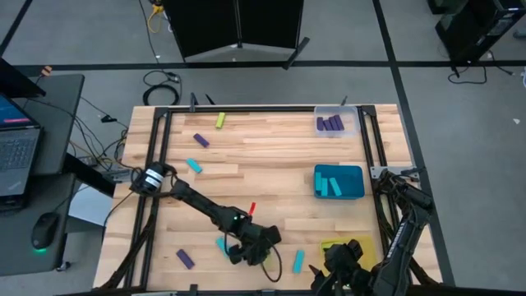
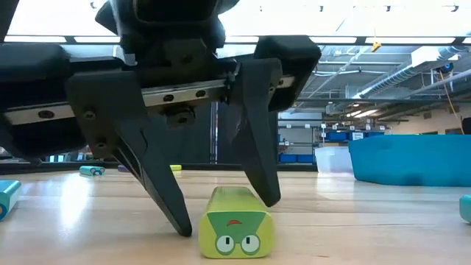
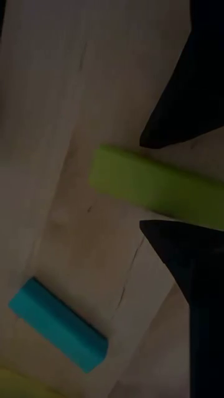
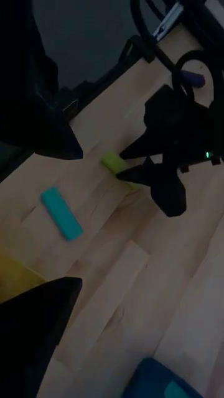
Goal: Sort blocks
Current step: Put the light green block into the yellow bin
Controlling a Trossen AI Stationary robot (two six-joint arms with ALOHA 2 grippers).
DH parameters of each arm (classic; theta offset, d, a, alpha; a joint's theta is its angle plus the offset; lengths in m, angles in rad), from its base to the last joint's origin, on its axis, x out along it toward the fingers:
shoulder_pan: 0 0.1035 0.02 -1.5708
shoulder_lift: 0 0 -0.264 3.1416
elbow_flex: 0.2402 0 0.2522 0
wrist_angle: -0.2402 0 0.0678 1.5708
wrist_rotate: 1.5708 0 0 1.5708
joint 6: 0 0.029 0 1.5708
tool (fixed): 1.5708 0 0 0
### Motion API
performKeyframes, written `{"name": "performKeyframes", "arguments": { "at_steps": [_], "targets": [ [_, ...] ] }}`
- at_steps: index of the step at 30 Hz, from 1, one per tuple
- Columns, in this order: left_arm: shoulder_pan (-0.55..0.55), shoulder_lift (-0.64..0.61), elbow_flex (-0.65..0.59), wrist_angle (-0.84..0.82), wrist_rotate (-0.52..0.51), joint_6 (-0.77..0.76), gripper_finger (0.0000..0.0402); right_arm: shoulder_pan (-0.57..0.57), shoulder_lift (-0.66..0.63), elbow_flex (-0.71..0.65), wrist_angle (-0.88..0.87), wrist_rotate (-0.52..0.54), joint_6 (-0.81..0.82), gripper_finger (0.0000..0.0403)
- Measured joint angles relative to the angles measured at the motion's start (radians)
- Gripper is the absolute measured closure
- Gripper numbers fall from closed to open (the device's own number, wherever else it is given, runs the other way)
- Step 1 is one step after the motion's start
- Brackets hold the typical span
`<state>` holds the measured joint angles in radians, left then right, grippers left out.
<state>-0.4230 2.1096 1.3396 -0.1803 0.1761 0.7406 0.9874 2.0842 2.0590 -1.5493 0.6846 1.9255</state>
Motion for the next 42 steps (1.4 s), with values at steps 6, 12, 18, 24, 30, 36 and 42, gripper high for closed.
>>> {"name": "performKeyframes", "arguments": {
  "at_steps": [6, 12, 18, 24, 30, 36, 42],
  "targets": [
    [0.033, 0.004, -0.002, -0.009, 0.065, -0.038, 0.0234, -0.004, 0.0, 0.0, 0.004, 0.002, -0.017, 0.0071],
    [0.053, 0.028, -0.002, -0.013, 0.094, -0.066, 0.0297, -0.01, -0.001, 0.003, 0.003, 0.01, -0.028, 0.0071],
    [0.063, 0.027, -0.004, 0.035, 0.07, -0.076, 0.0297, -0.01, -0.003, 0.053, 0.007, 0.155, -0.103, 0.0077],
    [0.067, 0.011, -0.004, 0.187, -0.029, -0.14, 0.0297, -0.005, -0.003, 0.173, 0.008, 0.362, -0.27, 0.0085],
    [0.085, 0.012, 0.129, 0.32, -0.059, -0.28, 0.0297, -0.009, -0.004, 0.283, 0.009, 0.439, -0.452, 0.0087],
    [0.104, 0.081, 0.261, 0.364, -0.078, -0.385, 0.0297, -0.031, -0.013, 0.297, 0.041, 0.478, -0.571, 0.0087],
    [0.135, 0.209, 0.42, 0.407, -0.061, -0.497, 0.0297, -0.051, -0.013, 0.296, 0.078, 0.481, -0.642, 0.0093]
  ]
}}
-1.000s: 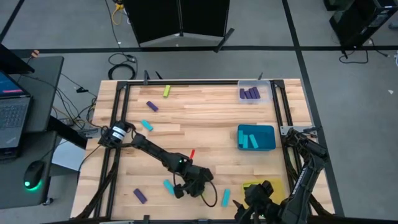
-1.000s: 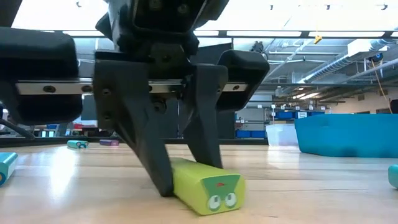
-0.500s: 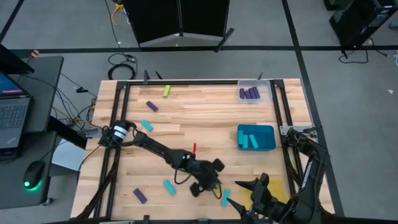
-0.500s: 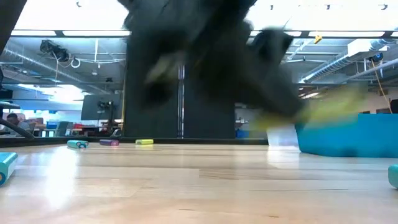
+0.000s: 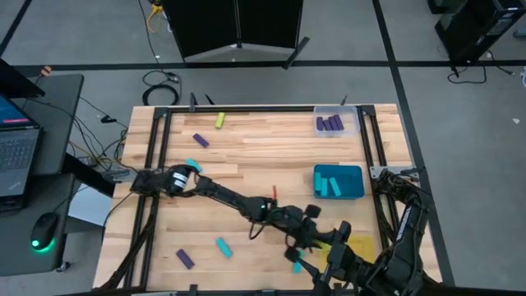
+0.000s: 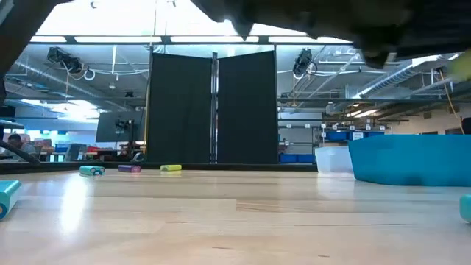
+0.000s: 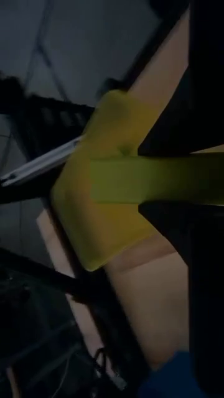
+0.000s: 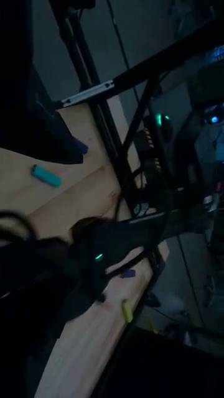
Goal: Sort blocks
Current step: Put the light green block into the yellow bin, then put the light blue block into the blue bin
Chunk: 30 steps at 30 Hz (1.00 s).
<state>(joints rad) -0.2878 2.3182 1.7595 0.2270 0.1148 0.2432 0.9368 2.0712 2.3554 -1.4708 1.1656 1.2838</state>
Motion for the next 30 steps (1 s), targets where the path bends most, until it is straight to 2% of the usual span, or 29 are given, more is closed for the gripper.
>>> {"name": "performKeyframes", "arguments": {
  "at_steps": [6, 14, 16, 20, 24, 27, 30],
  "targets": [
    [0.01, 0.122, 0.191, 0.004, 0.037, -0.084, 0.0297, -0.006, 0.0, 0.0, 0.081, 0.072, -0.122, 0.0095],
    [0.006, 0.235, 0.33, -0.027, 0.077, -0.201, 0.0296, -0.005, 0.0, 0.0, 0.132, 0.102, -0.204, 0.0096],
    [0.006, 0.249, 0.329, -0.043, 0.079, -0.228, 0.0277, -0.005, 0.0, -0.001, 0.14, 0.102, -0.212, 0.0096],
    [0.006, 0.249, 0.33, -0.057, 0.076, -0.243, 0.0204, -0.005, 0.0, -0.001, 0.152, 0.102, -0.214, 0.0096],
    [0.015, 0.215, 0.33, -0.172, 0.094, -0.198, 0.0151, -0.005, 0.0, -0.001, 0.17, 0.123, -0.214, 0.0096],
    [0.021, 0.172, 0.33, -0.213, 0.093, -0.176, 0.0141, -0.004, 0.0, -0.001, 0.18, 0.153, -0.219, 0.0096],
    [0.022, 0.117, 0.33, -0.254, 0.049, -0.138, 0.0153, 0.003, -0.002, -0.001, 0.217, 0.187, -0.257, 0.0096]
  ]
}}
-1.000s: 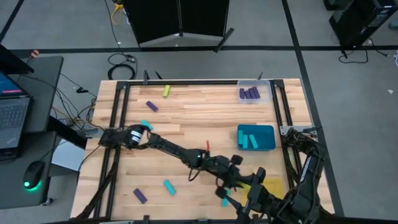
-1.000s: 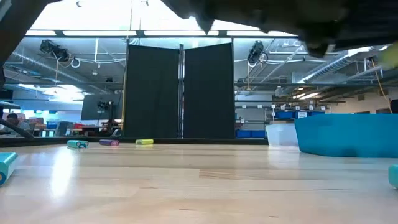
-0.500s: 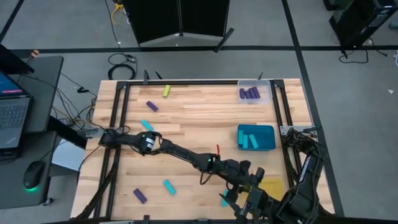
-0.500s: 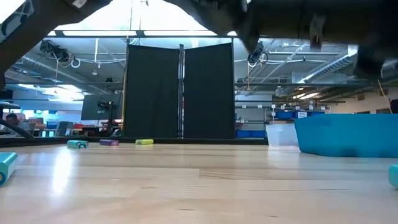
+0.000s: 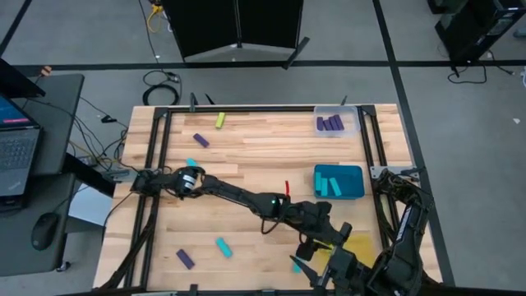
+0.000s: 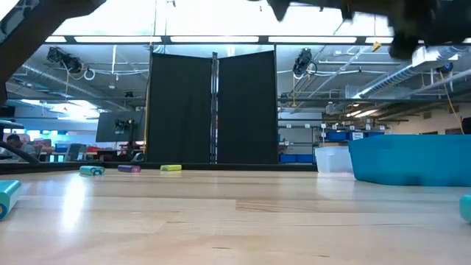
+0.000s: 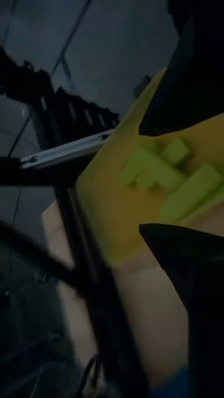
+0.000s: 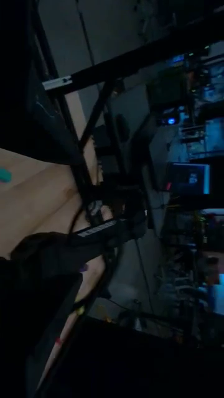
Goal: Sort blocks
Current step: Put the light blue block into the blue bin
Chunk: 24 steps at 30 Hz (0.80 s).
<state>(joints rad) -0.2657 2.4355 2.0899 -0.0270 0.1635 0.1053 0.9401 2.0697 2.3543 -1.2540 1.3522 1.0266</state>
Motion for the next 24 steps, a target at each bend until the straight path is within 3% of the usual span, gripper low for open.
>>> {"name": "performKeyframes", "arguments": {
  "at_steps": [5, 8, 12, 16, 18, 21, 24],
  "targets": [
    [0.003, -0.104, -0.037, -0.076, -0.015, 0.044, 0.0201, 0.032, -0.007, 0.0, 0.153, 0.109, -0.182, 0.0096],
    [0.017, -0.204, -0.166, -0.026, 0.0, 0.042, 0.0231, 0.058, -0.009, 0.0, 0.255, 0.176, -0.31, 0.0096],
    [0.032, -0.374, -0.463, 0.117, -0.031, 0.002, 0.0261, 0.085, -0.009, 0.0, 0.345, 0.219, -0.421, 0.0096],
    [0.035, -0.594, -0.787, 0.256, -0.173, -0.035, 0.0275, 0.089, -0.01, 0.0, 0.347, 0.22, -0.436, 0.0096],
    [0.037, -0.711, -0.922, 0.244, -0.264, -0.036, 0.0276, 0.084, -0.01, 0.0, 0.341, 0.217, -0.43, 0.0096],
    [0.038, -0.885, -1.109, 0.21, -0.357, -0.066, 0.0276, 0.06, -0.01, 0.0, 0.312, 0.137, -0.369, 0.0096],
    [0.037, -1.075, -1.261, 0.203, -0.373, -0.123, 0.0276, 0.012, -0.008, -0.009, 0.27, 0.021, -0.26, 0.0096]
  ]
}}
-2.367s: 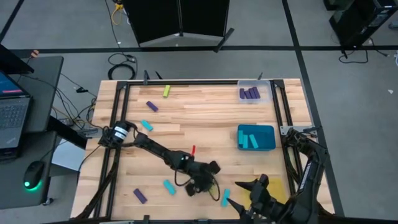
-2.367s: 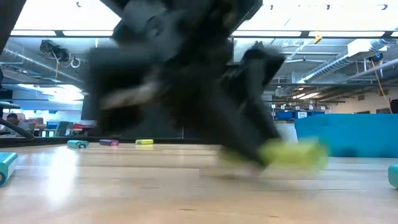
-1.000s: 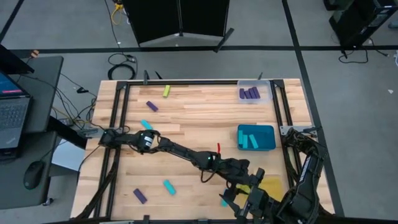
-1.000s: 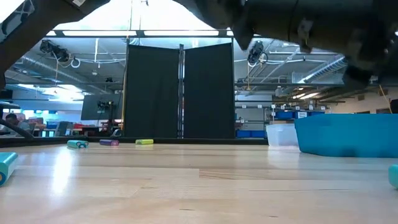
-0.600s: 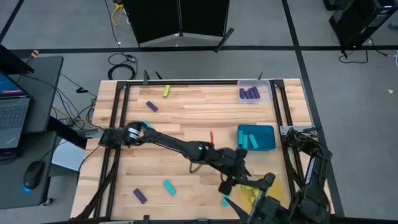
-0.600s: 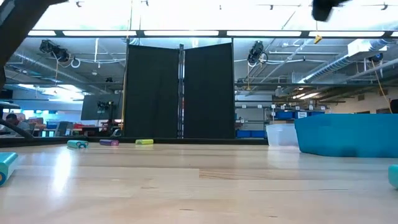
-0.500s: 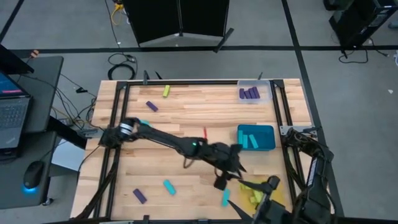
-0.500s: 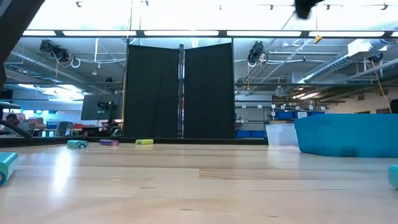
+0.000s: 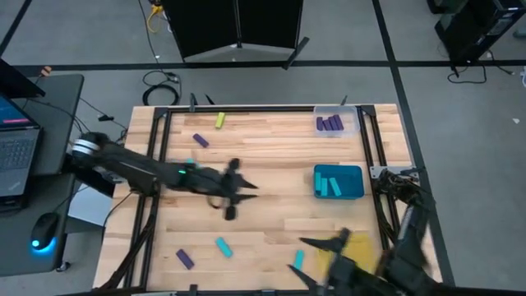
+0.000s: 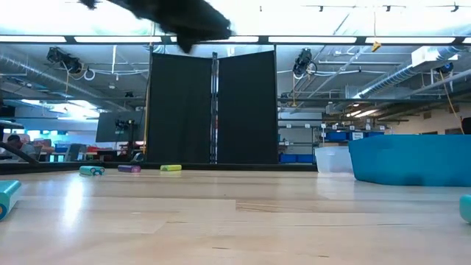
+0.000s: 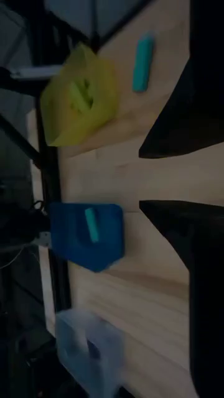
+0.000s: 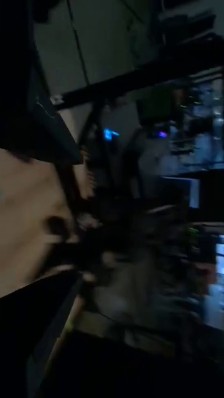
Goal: Sort blocks
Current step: Put the light blue block into the blue bin
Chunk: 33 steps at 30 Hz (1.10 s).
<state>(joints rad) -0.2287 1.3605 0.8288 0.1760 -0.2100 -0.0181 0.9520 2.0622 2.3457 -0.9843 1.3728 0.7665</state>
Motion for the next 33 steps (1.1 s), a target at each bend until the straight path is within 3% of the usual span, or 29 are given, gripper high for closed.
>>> {"name": "performKeyframes", "arguments": {
  "at_steps": [5, 9, 17, 24, 33],
  "targets": [
    [0.0, -0.29, -0.161, -0.132, -0.004, -0.108, 0.0276, -0.111, 0.006, -0.109, 0.012, -0.287, 0.141, 0.0099],
    [-0.003, -0.473, -0.191, -0.32, -0.044, -0.15, 0.0276, -0.194, 0.008, -0.221, 0.059, -0.505, 0.251, 0.0103],
    [-0.009, -0.626, -0.192, -0.591, -0.145, -0.231, 0.0276, -0.282, 0.008, -0.427, 0.036, -0.904, 0.746, 0.0103],
    [0.0, -0.642, -0.192, -0.733, -0.311, -0.256, 0.0276, -0.262, 0.008, -0.532, 0.029, -0.998, 1.069, 0.0103],
    [0.033, -0.64, -0.192, -0.902, -0.32, -0.305, 0.0276, -0.251, 0.027, -0.543, 0.038, -1.063, 1.205, 0.0111]
  ]
}}
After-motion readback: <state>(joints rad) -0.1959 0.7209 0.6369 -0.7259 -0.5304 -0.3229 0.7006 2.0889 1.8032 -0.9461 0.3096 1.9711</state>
